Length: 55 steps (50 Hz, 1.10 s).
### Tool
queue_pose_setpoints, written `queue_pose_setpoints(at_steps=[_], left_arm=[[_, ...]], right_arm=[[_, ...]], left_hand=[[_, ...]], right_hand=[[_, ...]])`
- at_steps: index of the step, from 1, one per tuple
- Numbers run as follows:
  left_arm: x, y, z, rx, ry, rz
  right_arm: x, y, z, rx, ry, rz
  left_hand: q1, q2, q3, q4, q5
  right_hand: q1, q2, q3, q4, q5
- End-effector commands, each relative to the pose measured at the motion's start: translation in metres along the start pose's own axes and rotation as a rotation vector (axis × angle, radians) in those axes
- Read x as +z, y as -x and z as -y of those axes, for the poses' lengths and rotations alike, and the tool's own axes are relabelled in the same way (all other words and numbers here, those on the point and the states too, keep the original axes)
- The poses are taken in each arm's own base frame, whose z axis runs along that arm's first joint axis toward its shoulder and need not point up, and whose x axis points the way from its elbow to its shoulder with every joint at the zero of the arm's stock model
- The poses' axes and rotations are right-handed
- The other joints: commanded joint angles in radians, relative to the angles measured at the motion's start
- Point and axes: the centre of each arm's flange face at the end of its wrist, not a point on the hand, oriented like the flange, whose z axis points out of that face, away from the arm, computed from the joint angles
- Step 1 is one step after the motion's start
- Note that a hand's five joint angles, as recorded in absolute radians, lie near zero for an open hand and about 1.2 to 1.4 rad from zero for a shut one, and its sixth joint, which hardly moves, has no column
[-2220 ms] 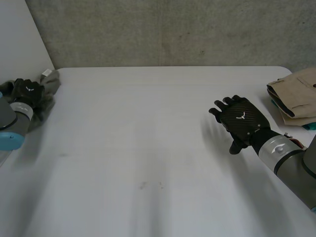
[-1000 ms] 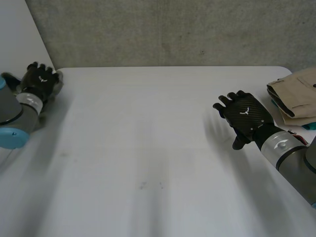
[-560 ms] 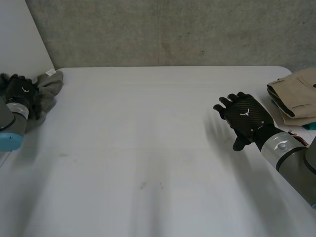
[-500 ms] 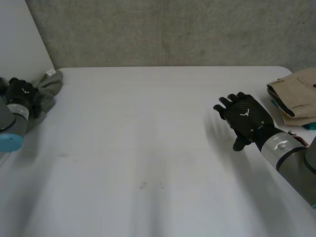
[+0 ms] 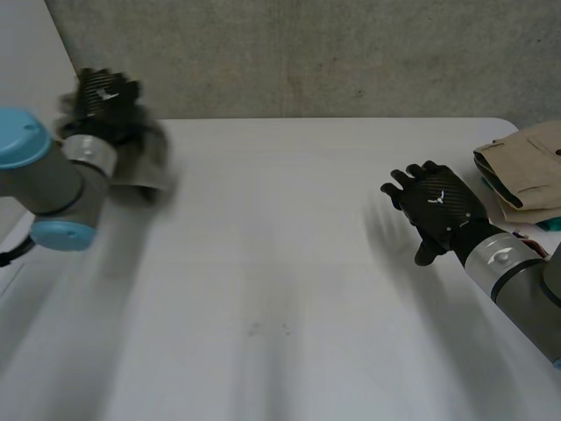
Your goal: Fold the laundry.
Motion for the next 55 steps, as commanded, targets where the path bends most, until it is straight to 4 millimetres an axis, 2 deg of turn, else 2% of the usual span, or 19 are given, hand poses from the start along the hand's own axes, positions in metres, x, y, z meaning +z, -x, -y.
queue_pose_setpoints(at_steps=[1,3,6,9,10,11,17,21,26,31,34,37,42,43,48,55], left_arm=[[-0.063,-0.069,0.087,-0.439,-0.006,-0.275],[-0.080,-0.092,0.095,-0.516,0.032,-0.368],[-0.098,-0.113,0.097,-0.539,0.086,-0.447],[-0.103,-0.122,0.086,-0.522,0.139,-0.468],[-0.105,-0.126,0.079,-0.506,0.168,-0.475],[-0.106,-0.127,0.077,-0.497,0.180,-0.478],[-0.109,-0.127,0.072,-0.432,0.201,-0.478],[-0.113,-0.121,0.069,-0.424,0.240,-0.453],[-0.127,-0.109,0.071,-0.421,0.304,-0.440],[-0.147,-0.107,0.071,-0.410,0.373,-0.458],[-0.158,-0.110,0.075,-0.405,0.382,-0.473],[-0.167,-0.118,0.076,-0.399,0.393,-0.493],[-0.179,-0.133,0.070,-0.380,0.436,-0.492],[-0.184,-0.142,0.064,-0.367,0.455,-0.491],[-0.184,-0.159,0.058,-0.358,0.447,-0.472],[-0.188,-0.181,0.053,-0.353,0.439,-0.502]], right_arm=[[0.001,-0.008,-0.002,0.002,0.011,-0.031],[0.001,-0.009,-0.003,0.004,0.016,-0.039],[0.001,-0.011,-0.003,0.005,0.020,-0.046],[0.001,-0.011,-0.003,0.006,0.020,-0.046],[0.001,-0.011,-0.003,0.006,0.022,-0.048],[0.001,-0.011,-0.003,0.008,0.023,-0.048],[0.002,-0.016,0.000,0.009,0.013,-0.059],[0.002,-0.020,0.003,0.024,0.016,-0.062],[-0.001,-0.031,0.009,0.127,0.053,-0.044],[-0.009,-0.035,0.018,0.173,0.138,0.018],[-0.014,-0.047,0.021,0.181,0.197,0.027],[-0.019,-0.059,0.021,0.169,0.255,0.034],[-0.020,-0.055,0.017,0.080,0.285,0.075],[-0.019,-0.054,0.015,0.064,0.286,0.079],[-0.002,-0.045,-0.012,-0.028,0.308,0.118],[0.015,-0.039,-0.038,-0.045,0.319,0.121]], left_hand=[[0.357,0.222,0.228,0.200,0.313],[0.357,0.222,0.228,0.200,0.313],[0.346,0.211,0.216,0.188,0.302],[-0.230,-0.365,-0.360,-0.388,-0.274],[-0.564,-0.699,-0.693,-0.721,-0.608],[-0.625,-0.760,-0.755,-0.783,-0.669],[-0.640,-0.776,-0.770,-0.798,-0.684],[-0.643,-0.779,-0.773,-0.801,-0.687],[-0.637,-0.773,-0.767,-0.795,-0.682],[-0.629,-0.764,-0.758,-0.786,-0.673],[-0.629,-0.764,-0.758,-0.786,-0.673],[-0.629,-0.764,-0.758,-0.786,-0.673],[-0.626,-0.761,-0.755,-0.783,-0.670],[-0.623,-0.758,-0.753,-0.780,-0.667],[-0.623,-0.758,-0.752,-0.780,-0.667],[-0.605,-0.741,-0.735,-0.763,-0.649]], right_hand=[[-0.029,-0.052,-0.041,-0.066,-0.058],[-0.029,-0.052,-0.041,-0.066,-0.058],[-0.029,-0.052,-0.041,-0.066,-0.058],[-0.029,-0.052,-0.041,-0.066,-0.058],[-0.029,-0.052,-0.041,-0.066,-0.058],[-0.029,-0.052,-0.041,-0.066,-0.058],[-0.029,-0.052,-0.041,-0.066,-0.058],[-0.029,-0.052,-0.041,-0.066,-0.058],[-0.029,-0.052,-0.041,-0.066,-0.058],[-0.029,-0.052,-0.041,-0.066,-0.058],[-0.029,-0.052,-0.041,-0.066,-0.058],[-0.029,-0.052,-0.041,-0.066,-0.058],[-0.029,-0.052,-0.041,-0.066,-0.058],[-0.029,-0.052,-0.041,-0.066,-0.058],[-0.029,-0.052,-0.041,-0.066,-0.058],[-0.029,-0.052,-0.041,-0.066,-0.058]])
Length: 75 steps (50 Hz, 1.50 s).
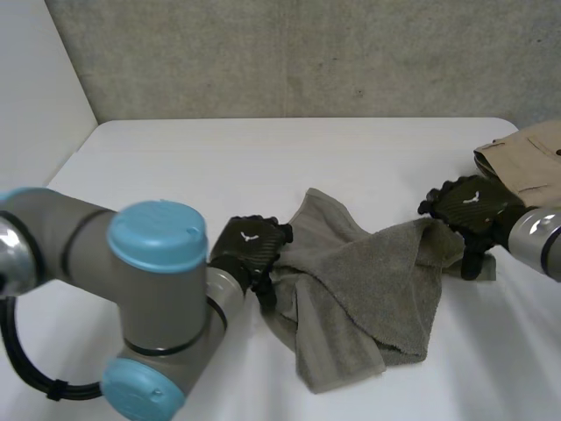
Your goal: Fold the laundry.
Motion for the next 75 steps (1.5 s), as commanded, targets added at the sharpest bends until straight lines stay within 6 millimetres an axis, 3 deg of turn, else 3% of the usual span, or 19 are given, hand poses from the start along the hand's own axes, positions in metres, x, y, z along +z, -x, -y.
queue_pose_setpoints(at_steps=[1,4,7,9,12,13,22,25,30,36,42,49,53,55,57,62,68,75], left_arm=[[0.010,-0.019,-0.012,0.014,0.000,-0.028],[0.009,-0.028,-0.015,0.021,0.002,-0.048],[0.009,-0.030,-0.015,0.022,-0.005,-0.053],[0.010,-0.030,-0.013,0.022,-0.022,-0.050],[0.013,-0.030,-0.011,0.023,-0.047,-0.036],[0.014,-0.028,-0.009,0.022,-0.057,-0.023],[0.024,-0.014,0.012,0.046,-0.144,0.077],[0.031,0.007,0.022,0.053,-0.171,0.131],[0.041,0.064,0.053,0.063,-0.248,0.267],[0.048,0.085,0.065,0.089,-0.288,0.302],[0.052,0.077,0.062,0.100,-0.298,0.221],[0.062,0.073,0.057,0.102,-0.301,0.205],[0.061,0.061,0.058,0.105,-0.300,0.181],[0.056,0.048,0.054,0.109,-0.283,0.151],[0.040,0.025,0.042,0.117,-0.227,0.099],[-0.004,0.005,0.043,0.116,-0.201,0.038],[-0.055,-0.034,0.014,0.147,-0.144,-0.096],[-0.080,-0.074,-0.015,0.209,-0.110,-0.223]], right_arm=[[0.030,0.004,-0.021,-0.032,0.002,-0.014],[0.034,0.003,-0.023,-0.038,-0.007,-0.027],[0.038,0.003,-0.025,-0.042,-0.019,-0.032],[0.038,0.002,-0.023,-0.045,-0.029,-0.033],[0.037,0.002,-0.023,-0.050,-0.030,-0.032],[0.036,0.001,-0.021,-0.052,-0.033,-0.037],[0.024,-0.011,-0.007,-0.052,-0.057,-0.093],[0.014,-0.018,0.005,-0.041,-0.085,-0.126],[0.000,-0.016,0.012,-0.016,-0.078,-0.119],[-0.039,0.011,0.015,0.011,0.066,0.037],[-0.064,0.031,0.024,-0.012,0.099,0.132],[-0.059,0.037,0.032,-0.021,0.028,0.100],[-0.048,0.031,0.032,0.037,-0.012,0.046],[-0.035,0.031,0.026,0.064,-0.004,0.043],[-0.026,0.029,0.022,0.072,0.001,0.034],[-0.016,0.018,0.020,0.067,0.012,-0.021],[-0.004,0.011,0.015,0.064,0.024,-0.062],[0.004,0.009,0.010,0.065,0.025,-0.071]], left_hand=[[0.071,0.062,0.058,0.068,0.075],[0.208,0.200,0.195,0.205,0.213],[0.376,0.367,0.363,0.373,0.380],[0.601,0.593,0.588,0.599,0.606],[0.924,0.916,0.911,0.921,0.929],[1.015,1.007,1.002,1.012,1.020],[1.016,1.007,1.003,1.013,1.021],[1.016,1.007,1.003,1.013,1.021],[1.016,1.007,1.003,1.013,1.021],[1.016,1.007,1.003,1.013,1.021],[1.016,1.007,1.003,1.013,1.021],[1.013,1.005,1.000,1.010,1.018],[0.428,0.420,0.415,0.425,0.433],[0.391,0.383,0.378,0.388,0.396],[0.382,0.374,0.369,0.379,0.387],[0.382,0.374,0.369,0.379,0.387],[0.411,0.403,0.398,0.409,0.416],[0.423,0.415,0.410,0.420,0.428]], right_hand=[[-0.029,-0.052,-0.041,-0.066,-0.058],[0.001,-0.022,-0.011,-0.035,-0.028],[0.610,0.588,0.598,0.574,0.581],[0.974,0.951,0.962,0.938,0.945],[1.192,1.169,1.180,1.156,1.163],[1.192,1.170,1.180,1.156,1.163],[1.192,1.170,1.180,1.156,1.163],[1.192,1.170,1.180,1.156,1.163],[1.192,1.170,1.180,1.156,1.163],[1.192,1.170,1.180,1.156,1.163],[1.192,1.170,1.180,1.156,1.163],[1.192,1.170,1.180,1.156,1.163],[1.192,1.170,1.180,1.156,1.163],[1.192,1.170,1.180,1.156,1.163],[1.192,1.170,1.180,1.156,1.163],[1.192,1.170,1.180,1.156,1.163],[1.192,1.170,1.180,1.156,1.163],[1.192,1.170,1.180,1.156,1.163]])
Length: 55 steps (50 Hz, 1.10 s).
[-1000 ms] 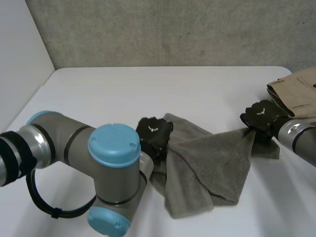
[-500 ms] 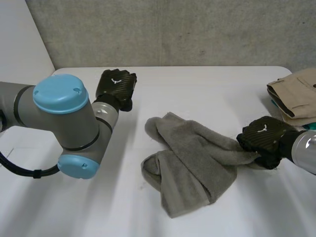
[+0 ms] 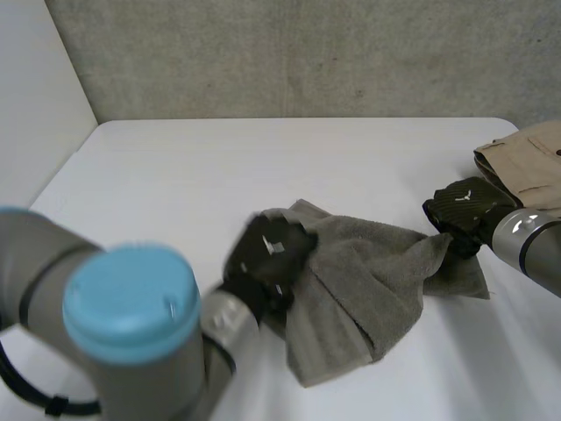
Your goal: Fold the laundry.
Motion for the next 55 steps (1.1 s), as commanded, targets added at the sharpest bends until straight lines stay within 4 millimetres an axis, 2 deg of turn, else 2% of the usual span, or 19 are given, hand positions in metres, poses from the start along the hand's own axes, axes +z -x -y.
queue_pose_setpoints(at_steps=[1,6,7,15,21,26,30,34,39,41,42,46,48,51,53,54,55], left_arm=[[-0.025,-0.047,-0.022,0.049,0.031,-0.134],[-0.020,-0.056,-0.037,0.064,0.064,-0.156],[-0.018,-0.057,-0.040,0.080,0.067,-0.156],[-0.005,-0.061,-0.049,0.228,0.036,-0.146],[0.005,-0.060,-0.052,0.312,-0.007,-0.120],[0.013,-0.061,-0.056,0.332,-0.023,-0.102],[0.018,-0.056,-0.057,0.332,-0.013,-0.060],[0.024,-0.048,-0.057,0.327,-0.004,-0.026],[0.027,-0.036,-0.053,0.317,0.000,0.010],[0.027,-0.030,-0.045,0.311,-0.015,0.027],[0.027,-0.022,-0.035,0.302,-0.034,0.050],[0.030,0.003,-0.024,0.275,-0.047,0.113],[0.030,0.010,-0.024,0.272,-0.042,0.127],[0.024,0.007,-0.029,0.284,-0.028,0.083],[0.021,0.002,-0.030,0.283,-0.035,0.044],[0.018,-0.006,-0.030,0.288,-0.046,-0.005],[0.015,-0.011,-0.031,0.288,-0.052,-0.033]], right_arm=[[0.006,-0.001,-0.004,0.000,0.002,-0.007],[0.007,-0.001,-0.005,0.002,0.005,-0.006],[0.007,-0.001,-0.005,0.002,0.005,-0.006],[0.006,0.001,-0.006,0.004,0.010,-0.001],[0.006,0.002,-0.007,0.005,0.012,0.006],[0.007,0.004,-0.009,0.006,0.015,0.014],[0.008,0.005,-0.011,0.009,0.021,0.016],[0.009,0.005,-0.011,0.005,0.023,0.014],[0.008,0.002,-0.009,-0.008,0.024,0.004],[0.008,0.000,-0.008,-0.008,0.022,-0.001],[0.007,0.000,-0.007,-0.010,0.017,-0.002],[0.006,-0.002,-0.005,-0.014,0.010,-0.007],[0.005,-0.002,-0.004,-0.014,0.009,-0.008],[0.004,0.001,-0.004,-0.014,0.012,0.000],[0.004,0.003,-0.005,-0.012,0.015,0.006],[0.004,0.004,-0.005,-0.012,0.017,0.010],[0.004,0.005,-0.006,-0.013,0.018,0.013]], left_hand=[[0.105,0.104,0.103,0.108,0.104],[0.038,0.037,0.036,0.041,0.036],[-0.038,-0.039,-0.040,-0.035,-0.039],[-0.124,-0.124,-0.126,-0.121,-0.125],[-0.100,-0.101,-0.103,-0.097,-0.102],[0.076,0.075,0.073,0.078,0.074],[0.287,0.286,0.285,0.290,0.285],[0.700,0.699,0.697,0.702,0.698],[0.701,0.700,0.699,0.704,0.699],[0.701,0.700,0.699,0.704,0.699],[0.701,0.700,0.699,0.704,0.699],[0.701,0.700,0.699,0.704,0.699],[0.701,0.700,0.699,0.704,0.699],[0.701,0.700,0.699,0.704,0.699],[0.255,0.254,0.252,0.258,0.253],[-0.108,-0.109,-0.110,-0.105,-0.110],[-0.126,-0.127,-0.129,-0.124,-0.128]], right_hand=[[0.404,0.224,0.217,0.211,0.238],[0.404,0.224,0.217,0.211,0.238],[0.404,0.224,0.217,0.211,0.238],[0.404,0.224,0.217,0.211,0.238],[0.404,0.224,0.217,0.211,0.238],[0.404,0.224,0.217,0.211,0.238],[0.404,0.224,0.217,0.211,0.238],[0.404,0.224,0.217,0.211,0.238],[0.404,0.224,0.217,0.211,0.238],[0.404,0.224,0.217,0.211,0.238],[0.404,0.224,0.217,0.211,0.238],[0.404,0.224,0.217,0.211,0.238],[0.404,0.224,0.217,0.211,0.238],[0.404,0.224,0.217,0.211,0.238],[0.404,0.224,0.217,0.211,0.238],[0.404,0.224,0.217,0.211,0.238],[0.404,0.224,0.217,0.211,0.238]])
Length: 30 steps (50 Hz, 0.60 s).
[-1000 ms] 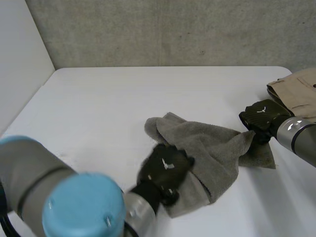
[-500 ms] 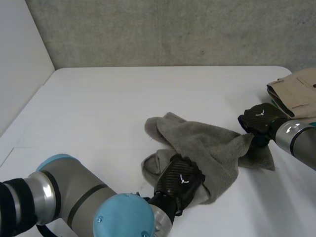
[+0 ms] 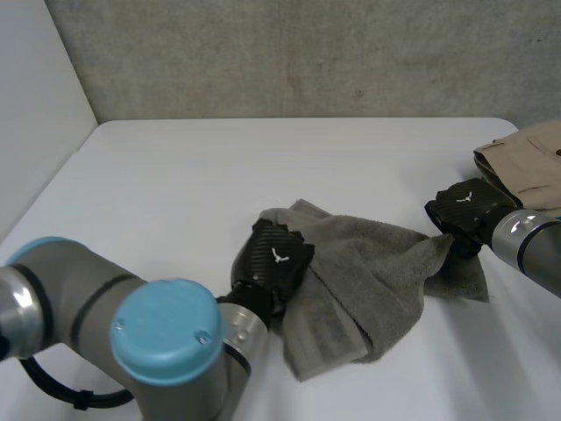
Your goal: Fold the laundry.
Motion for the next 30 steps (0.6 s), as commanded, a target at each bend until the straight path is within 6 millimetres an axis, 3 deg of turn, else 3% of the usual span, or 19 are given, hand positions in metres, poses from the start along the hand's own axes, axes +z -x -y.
queue_pose_setpoints(at_steps=[1,6,23,28,30], left_arm=[[-0.017,-0.019,0.002,0.007,-0.043,-0.150],[-0.029,-0.040,0.007,0.026,-0.076,-0.239],[-0.010,-0.058,-0.019,0.121,-0.022,-0.265],[-0.004,-0.059,-0.020,0.127,-0.024,-0.258],[-0.003,-0.058,-0.019,0.126,-0.028,-0.254]], right_arm=[[-0.002,0.007,-0.001,0.001,0.006,0.019],[-0.002,0.007,-0.001,-0.001,0.007,0.018],[0.001,0.010,-0.006,0.005,0.020,0.030],[0.002,0.011,-0.008,0.007,0.026,0.035],[0.002,0.011,-0.008,0.006,0.025,0.034]], left_hand=[[-0.553,-0.572,-0.574,-0.579,-0.561],[-0.553,-0.572,-0.574,-0.579,-0.561],[-0.512,-0.531,-0.533,-0.538,-0.520],[-0.313,-0.331,-0.333,-0.338,-0.321],[-0.097,-0.115,-0.117,-0.122,-0.104]], right_hand=[[0.404,0.224,0.217,0.210,0.238],[0.404,0.224,0.217,0.210,0.238],[0.404,0.224,0.217,0.210,0.238],[0.404,0.224,0.217,0.210,0.238],[0.404,0.224,0.217,0.210,0.238]])
